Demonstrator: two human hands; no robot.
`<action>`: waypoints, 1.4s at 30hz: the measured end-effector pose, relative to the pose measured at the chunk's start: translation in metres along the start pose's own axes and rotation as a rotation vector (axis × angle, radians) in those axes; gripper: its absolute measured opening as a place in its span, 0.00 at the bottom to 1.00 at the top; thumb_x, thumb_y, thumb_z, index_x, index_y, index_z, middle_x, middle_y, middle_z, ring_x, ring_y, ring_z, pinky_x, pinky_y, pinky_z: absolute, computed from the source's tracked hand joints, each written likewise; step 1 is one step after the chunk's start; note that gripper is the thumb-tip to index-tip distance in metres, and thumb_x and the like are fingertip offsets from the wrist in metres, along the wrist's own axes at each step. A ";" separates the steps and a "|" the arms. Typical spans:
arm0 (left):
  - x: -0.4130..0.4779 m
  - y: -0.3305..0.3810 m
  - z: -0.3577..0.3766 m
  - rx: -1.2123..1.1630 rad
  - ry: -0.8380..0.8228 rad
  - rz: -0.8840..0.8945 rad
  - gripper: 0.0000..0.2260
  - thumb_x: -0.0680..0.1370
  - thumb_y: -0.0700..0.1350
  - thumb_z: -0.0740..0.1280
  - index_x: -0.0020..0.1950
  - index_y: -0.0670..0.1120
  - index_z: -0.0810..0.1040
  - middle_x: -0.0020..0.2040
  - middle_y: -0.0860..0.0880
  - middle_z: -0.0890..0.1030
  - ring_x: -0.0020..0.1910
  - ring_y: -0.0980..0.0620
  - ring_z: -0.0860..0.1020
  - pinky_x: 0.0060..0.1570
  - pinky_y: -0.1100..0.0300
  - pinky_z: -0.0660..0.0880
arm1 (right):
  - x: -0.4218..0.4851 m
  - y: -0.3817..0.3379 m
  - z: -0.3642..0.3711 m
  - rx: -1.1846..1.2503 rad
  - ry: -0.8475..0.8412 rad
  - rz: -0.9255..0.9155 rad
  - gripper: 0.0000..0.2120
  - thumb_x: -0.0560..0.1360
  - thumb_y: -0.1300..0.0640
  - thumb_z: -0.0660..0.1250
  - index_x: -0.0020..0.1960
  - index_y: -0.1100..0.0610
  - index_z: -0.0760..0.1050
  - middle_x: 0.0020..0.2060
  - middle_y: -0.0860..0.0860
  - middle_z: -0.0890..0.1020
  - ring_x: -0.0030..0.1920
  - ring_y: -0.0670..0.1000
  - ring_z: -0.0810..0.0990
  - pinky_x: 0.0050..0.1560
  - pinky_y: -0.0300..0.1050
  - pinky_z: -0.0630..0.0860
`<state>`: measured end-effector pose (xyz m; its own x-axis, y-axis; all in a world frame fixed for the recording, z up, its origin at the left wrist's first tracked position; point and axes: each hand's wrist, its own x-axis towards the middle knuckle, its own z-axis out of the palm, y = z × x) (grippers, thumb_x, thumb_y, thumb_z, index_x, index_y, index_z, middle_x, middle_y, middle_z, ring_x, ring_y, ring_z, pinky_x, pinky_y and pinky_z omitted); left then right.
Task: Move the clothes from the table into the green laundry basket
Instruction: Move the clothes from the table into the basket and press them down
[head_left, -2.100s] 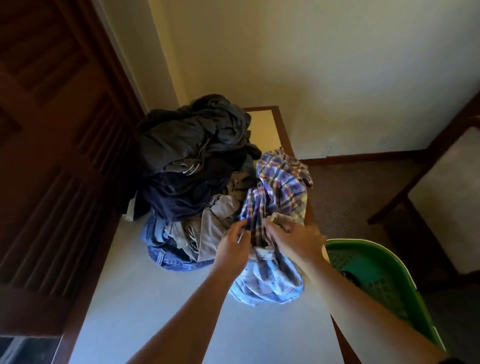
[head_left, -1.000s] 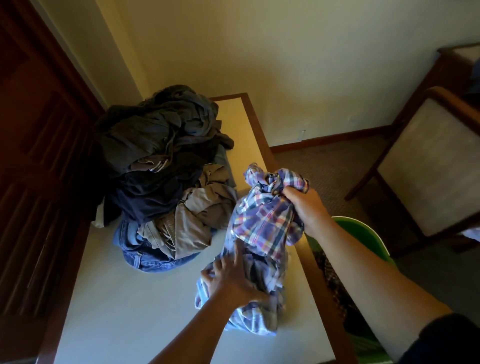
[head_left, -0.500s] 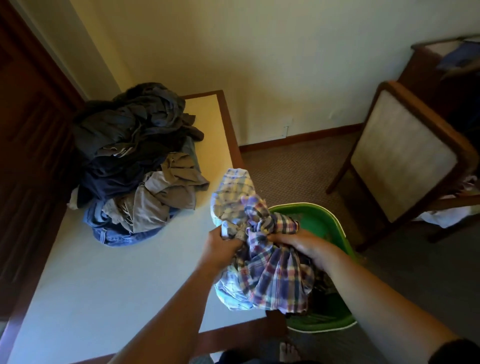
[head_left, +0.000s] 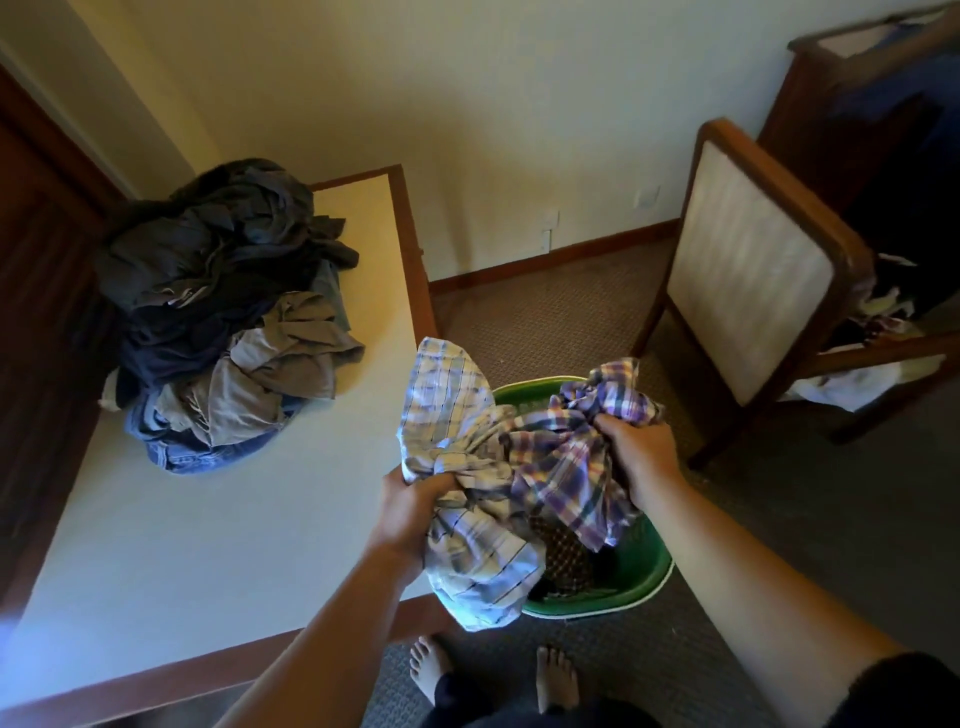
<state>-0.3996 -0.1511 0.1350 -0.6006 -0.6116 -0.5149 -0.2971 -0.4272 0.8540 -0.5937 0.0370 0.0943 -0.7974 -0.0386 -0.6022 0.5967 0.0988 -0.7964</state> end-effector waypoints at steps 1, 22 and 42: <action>-0.002 0.001 -0.001 -0.019 -0.022 0.001 0.20 0.61 0.34 0.69 0.53 0.33 0.84 0.47 0.33 0.87 0.46 0.35 0.86 0.42 0.48 0.84 | 0.002 0.001 0.000 -0.006 0.032 -0.010 0.27 0.64 0.53 0.81 0.61 0.55 0.80 0.53 0.54 0.86 0.49 0.57 0.85 0.57 0.56 0.82; -0.004 0.020 0.047 0.027 -0.215 -0.015 0.26 0.62 0.31 0.66 0.61 0.34 0.81 0.53 0.30 0.84 0.50 0.34 0.85 0.48 0.45 0.84 | 0.013 0.033 0.001 -0.345 0.031 -0.034 0.15 0.70 0.51 0.79 0.52 0.55 0.79 0.48 0.58 0.83 0.50 0.60 0.82 0.57 0.58 0.80; 0.013 0.026 0.069 -0.087 -0.038 -0.039 0.17 0.70 0.29 0.65 0.58 0.33 0.83 0.51 0.29 0.85 0.49 0.30 0.85 0.48 0.35 0.84 | 0.036 0.032 -0.008 -0.422 -0.290 0.182 0.31 0.85 0.48 0.63 0.84 0.52 0.55 0.82 0.54 0.59 0.80 0.60 0.62 0.76 0.60 0.62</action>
<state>-0.4666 -0.1244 0.1555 -0.6183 -0.5681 -0.5431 -0.2567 -0.5072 0.8227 -0.6038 0.0472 0.0477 -0.5913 -0.2501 -0.7667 0.5875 0.5177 -0.6220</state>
